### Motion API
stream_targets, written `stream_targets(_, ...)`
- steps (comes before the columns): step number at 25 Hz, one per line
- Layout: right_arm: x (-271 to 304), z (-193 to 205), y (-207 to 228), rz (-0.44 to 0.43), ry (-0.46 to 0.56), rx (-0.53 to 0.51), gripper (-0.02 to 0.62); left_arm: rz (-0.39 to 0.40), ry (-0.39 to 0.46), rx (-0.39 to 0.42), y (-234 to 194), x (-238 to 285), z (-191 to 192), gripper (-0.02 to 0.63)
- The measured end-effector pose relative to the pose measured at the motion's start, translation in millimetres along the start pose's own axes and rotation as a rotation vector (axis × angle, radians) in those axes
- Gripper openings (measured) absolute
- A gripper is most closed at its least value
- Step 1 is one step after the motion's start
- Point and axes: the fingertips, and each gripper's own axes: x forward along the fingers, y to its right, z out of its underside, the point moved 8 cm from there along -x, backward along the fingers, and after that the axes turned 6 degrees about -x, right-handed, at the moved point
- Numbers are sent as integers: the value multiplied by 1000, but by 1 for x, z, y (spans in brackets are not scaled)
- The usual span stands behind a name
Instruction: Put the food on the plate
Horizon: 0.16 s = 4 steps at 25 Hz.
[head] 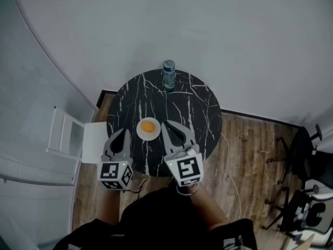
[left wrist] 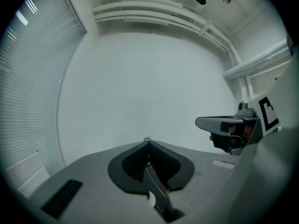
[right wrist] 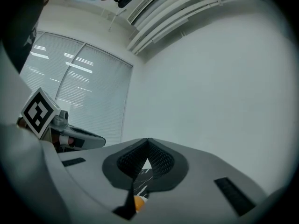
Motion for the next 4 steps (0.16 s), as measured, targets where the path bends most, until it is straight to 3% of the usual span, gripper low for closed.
stream_targets(4,8,4,14,-4,5,-7,-3,4,2,6,4,16,-1,0)
